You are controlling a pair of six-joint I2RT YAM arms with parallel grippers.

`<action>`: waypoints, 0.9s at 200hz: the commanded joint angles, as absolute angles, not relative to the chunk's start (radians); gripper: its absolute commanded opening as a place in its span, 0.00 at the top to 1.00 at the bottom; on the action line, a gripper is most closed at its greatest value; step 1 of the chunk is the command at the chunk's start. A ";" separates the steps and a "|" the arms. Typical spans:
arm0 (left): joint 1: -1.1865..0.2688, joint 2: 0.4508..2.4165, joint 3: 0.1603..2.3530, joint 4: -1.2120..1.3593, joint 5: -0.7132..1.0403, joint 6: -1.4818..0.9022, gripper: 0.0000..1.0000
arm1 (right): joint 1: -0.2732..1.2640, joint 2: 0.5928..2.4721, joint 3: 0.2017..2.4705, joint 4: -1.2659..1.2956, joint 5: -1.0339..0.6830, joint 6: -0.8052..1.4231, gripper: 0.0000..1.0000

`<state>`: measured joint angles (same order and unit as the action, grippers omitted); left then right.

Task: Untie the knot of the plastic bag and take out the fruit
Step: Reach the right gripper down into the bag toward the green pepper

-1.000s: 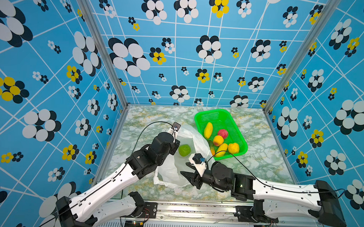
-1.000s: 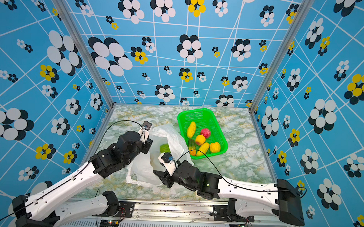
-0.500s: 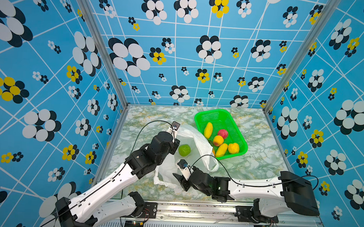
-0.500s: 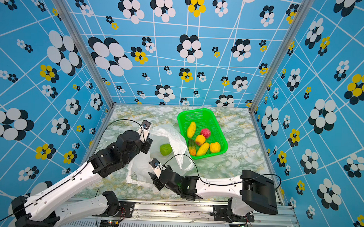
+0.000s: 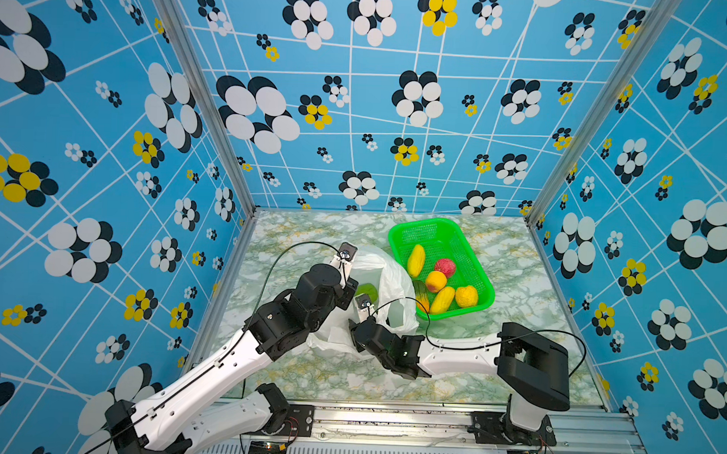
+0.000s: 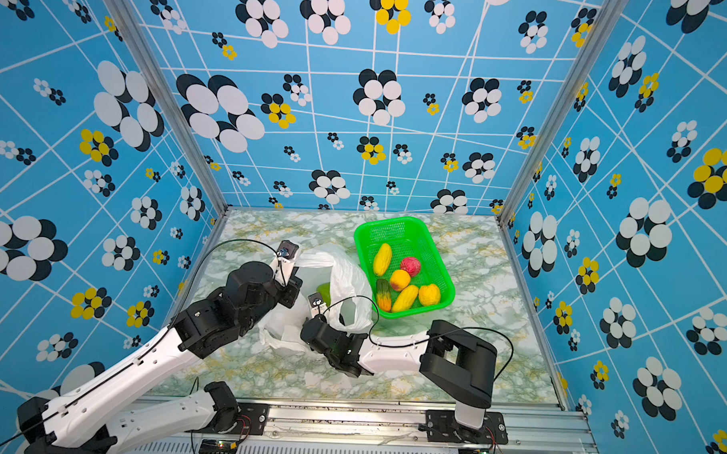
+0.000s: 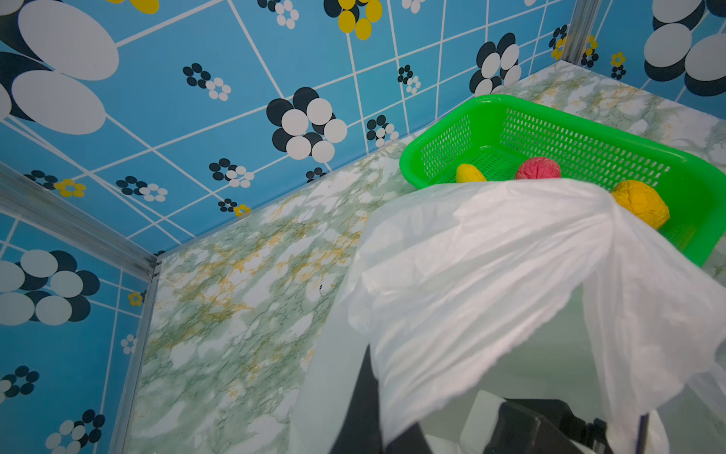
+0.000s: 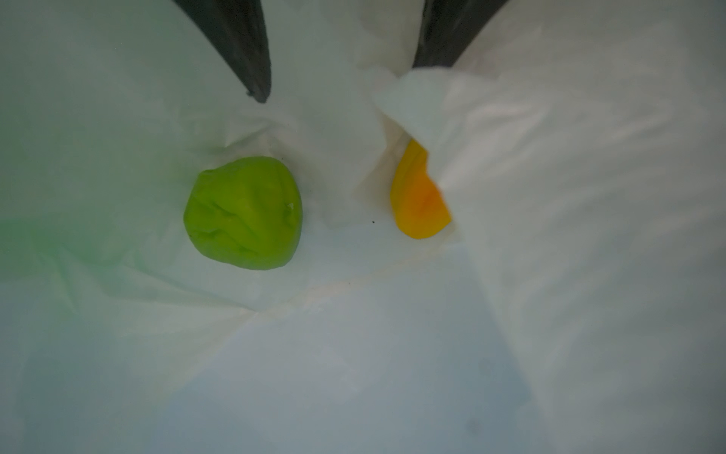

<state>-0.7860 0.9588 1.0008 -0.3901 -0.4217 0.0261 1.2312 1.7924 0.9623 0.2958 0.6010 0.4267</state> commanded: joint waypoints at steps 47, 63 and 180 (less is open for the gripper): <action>-0.776 0.948 0.997 -0.383 -0.418 0.020 1.00 | 1.221 1.619 0.650 0.684 0.577 0.362 0.40; -0.777 0.951 0.999 -0.385 -0.415 0.017 1.00 | 1.214 1.638 0.703 0.582 0.607 0.375 0.58; -0.777 0.943 0.999 -0.378 -0.389 0.002 1.00 | 1.106 1.885 1.025 0.276 0.642 0.465 0.12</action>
<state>-0.7845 0.9535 1.0008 -0.3897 -0.4103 0.0177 1.1519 1.7977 0.9047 0.4408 0.6270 0.4179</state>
